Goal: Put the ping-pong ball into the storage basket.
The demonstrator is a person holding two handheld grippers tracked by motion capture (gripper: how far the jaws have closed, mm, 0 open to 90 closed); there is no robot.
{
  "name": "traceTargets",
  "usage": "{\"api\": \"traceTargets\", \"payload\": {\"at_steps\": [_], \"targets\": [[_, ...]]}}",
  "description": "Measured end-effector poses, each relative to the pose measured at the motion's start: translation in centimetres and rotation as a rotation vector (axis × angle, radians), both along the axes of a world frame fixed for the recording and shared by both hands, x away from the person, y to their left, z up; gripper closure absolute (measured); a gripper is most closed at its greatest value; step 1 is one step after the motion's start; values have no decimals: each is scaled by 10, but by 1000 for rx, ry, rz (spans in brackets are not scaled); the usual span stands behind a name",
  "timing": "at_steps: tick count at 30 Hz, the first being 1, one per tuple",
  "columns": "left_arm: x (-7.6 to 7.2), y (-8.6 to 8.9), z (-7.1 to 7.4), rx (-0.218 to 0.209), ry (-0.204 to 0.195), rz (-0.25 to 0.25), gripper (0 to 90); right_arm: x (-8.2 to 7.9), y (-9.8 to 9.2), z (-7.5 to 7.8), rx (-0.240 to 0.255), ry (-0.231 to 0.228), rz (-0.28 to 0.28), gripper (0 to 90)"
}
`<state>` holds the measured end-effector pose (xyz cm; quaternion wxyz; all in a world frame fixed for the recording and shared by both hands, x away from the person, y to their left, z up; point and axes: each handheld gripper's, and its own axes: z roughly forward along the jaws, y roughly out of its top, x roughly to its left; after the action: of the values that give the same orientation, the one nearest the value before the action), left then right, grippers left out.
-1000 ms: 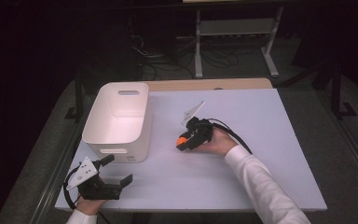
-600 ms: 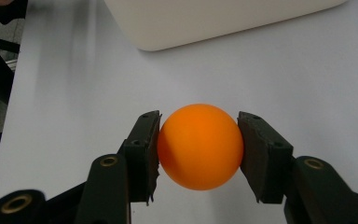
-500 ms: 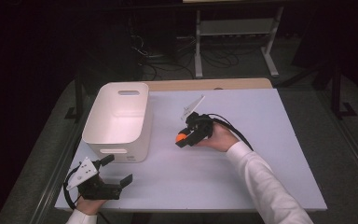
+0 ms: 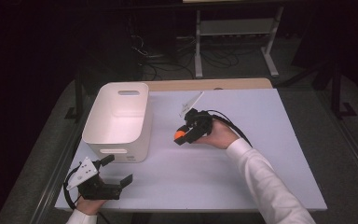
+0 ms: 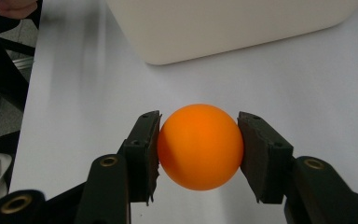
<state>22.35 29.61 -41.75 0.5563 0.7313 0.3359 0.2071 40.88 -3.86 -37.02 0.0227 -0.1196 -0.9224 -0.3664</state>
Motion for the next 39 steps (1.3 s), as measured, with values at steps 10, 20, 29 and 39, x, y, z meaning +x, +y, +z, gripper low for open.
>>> {"api": "traceTargets", "payload": {"at_steps": [10,20,29,39], "targets": [[0,0,0,-1,3,2,0,1,6,15,-9,-11,10,495],[-1,0,0,-8,13,4,0,2,10,29,-9,-8,19,495],[-1,0,0,-5,12,5,0,4,14,42,-3,-31,33,495],[0,0,0,-6,3,-2,0,7,25,51,3,-44,60,494]]}}
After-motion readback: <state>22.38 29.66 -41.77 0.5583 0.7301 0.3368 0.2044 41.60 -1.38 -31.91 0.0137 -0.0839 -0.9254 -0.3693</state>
